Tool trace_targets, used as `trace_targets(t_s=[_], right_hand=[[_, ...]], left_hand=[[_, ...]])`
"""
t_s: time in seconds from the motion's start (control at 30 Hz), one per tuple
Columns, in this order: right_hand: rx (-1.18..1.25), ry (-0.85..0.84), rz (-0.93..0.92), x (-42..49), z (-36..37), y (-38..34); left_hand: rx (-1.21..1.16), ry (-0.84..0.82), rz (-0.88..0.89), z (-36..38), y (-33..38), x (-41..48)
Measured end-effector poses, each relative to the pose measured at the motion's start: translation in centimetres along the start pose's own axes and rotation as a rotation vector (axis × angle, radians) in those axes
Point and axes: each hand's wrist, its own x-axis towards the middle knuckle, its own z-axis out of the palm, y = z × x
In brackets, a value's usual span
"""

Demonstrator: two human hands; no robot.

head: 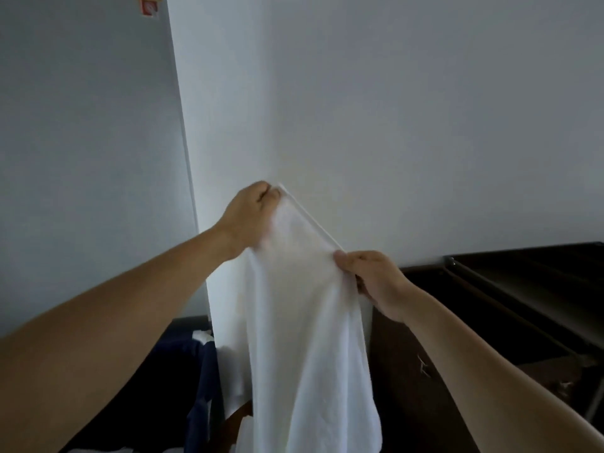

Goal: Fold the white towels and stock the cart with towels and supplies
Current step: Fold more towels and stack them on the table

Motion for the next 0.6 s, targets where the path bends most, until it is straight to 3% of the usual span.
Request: trace_targets(t_s=[0.17,0.27,0.37,0.5,0.6], right_hand=[[0.343,-0.127,-0.072,-0.4,-1.5,0.9],[0.154,-0.220,0.000,-1.0,-1.3,2.4],[0.064,-0.198,0.046,-1.4,-1.8,4.0],[0.280,-0.021,-0.111,-0.9,-4.3,1.5],[0.019,-0.081,-0.066,-1.5,-4.3,3.2]], left_hand=[[-0.075,0.104,0.069,-0.2,1.9,0.5],[-0.082,0.049,0.087,-0.3,2.9,1.6],[-0.191,-0.022,-0.058,0.1,0.8,1.4],[-0.236,0.125,-0.189,-0.5,-0.8,1.3],[-0.218,0.123,-0.143,-1.3,-1.1,1.5]])
